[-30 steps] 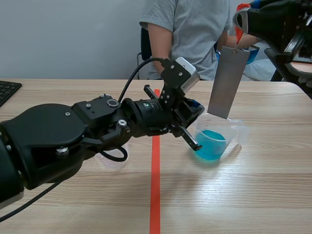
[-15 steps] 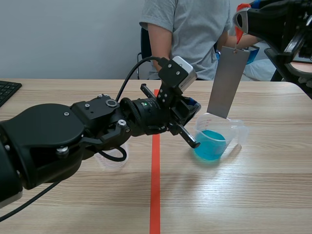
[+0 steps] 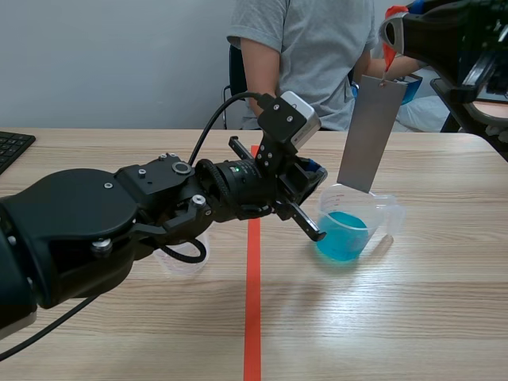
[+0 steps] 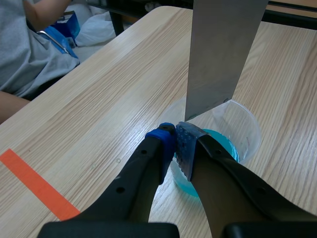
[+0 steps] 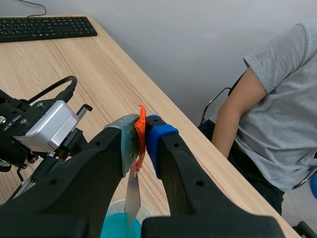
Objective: Do the redox reaction experiment.
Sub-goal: 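Point at the plate with the left hand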
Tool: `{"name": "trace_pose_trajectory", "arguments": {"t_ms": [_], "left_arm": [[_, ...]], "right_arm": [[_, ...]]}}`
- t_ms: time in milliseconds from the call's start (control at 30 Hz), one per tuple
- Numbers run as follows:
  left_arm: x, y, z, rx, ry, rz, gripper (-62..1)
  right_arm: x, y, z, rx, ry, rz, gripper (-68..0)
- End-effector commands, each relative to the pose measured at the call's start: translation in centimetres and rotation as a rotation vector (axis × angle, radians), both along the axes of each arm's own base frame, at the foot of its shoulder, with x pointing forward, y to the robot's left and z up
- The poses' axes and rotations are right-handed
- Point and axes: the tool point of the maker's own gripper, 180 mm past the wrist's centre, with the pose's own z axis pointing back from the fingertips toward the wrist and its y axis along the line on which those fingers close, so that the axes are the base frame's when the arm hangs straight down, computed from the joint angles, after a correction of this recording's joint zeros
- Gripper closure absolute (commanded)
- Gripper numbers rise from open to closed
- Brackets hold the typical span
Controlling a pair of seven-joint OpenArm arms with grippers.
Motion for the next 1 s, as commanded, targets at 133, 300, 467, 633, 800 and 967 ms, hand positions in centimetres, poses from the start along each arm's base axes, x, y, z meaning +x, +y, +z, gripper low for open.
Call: {"name": "trace_pose_trajectory", "arguments": {"t_ms": [133, 300, 467, 633, 800, 967], "left_arm": [[0.3, -0.5, 1.6, -0.038, -0.028, -0.008, -4.0], [0.7, 0.6, 1.2, -0.025, -0.022, 0.01, -4.0], [1.3, 4.3, 1.0, -0.02, -0.016, 0.066, -4.0], [0.4, 9.4, 1.6, -0.008, -0.041, 0.123, -4.0], [-2.1, 13.9, 1.7, 0.035, -0.044, 0.151, -4.0], [-5.3, 17.6, 1.2, 0.09, -0.007, 0.179, -4.0]], "right_arm": [[0.0, 0.0, 1.1, 0.002, -0.031, 0.012, -1.5], [0.0, 0.0, 1.1, 0.002, -0.031, 0.012, -1.5], [0.0, 0.0, 1.1, 0.002, -0.031, 0.011, -1.5], [0.0, 0.0, 1.0, 0.0, -0.029, 0.011, -1.5], [0.0, 0.0, 1.0, 0.0, -0.029, 0.011, -1.5], [0.0, 0.0, 1.0, 0.0, -0.029, 0.011, -1.5]]}}
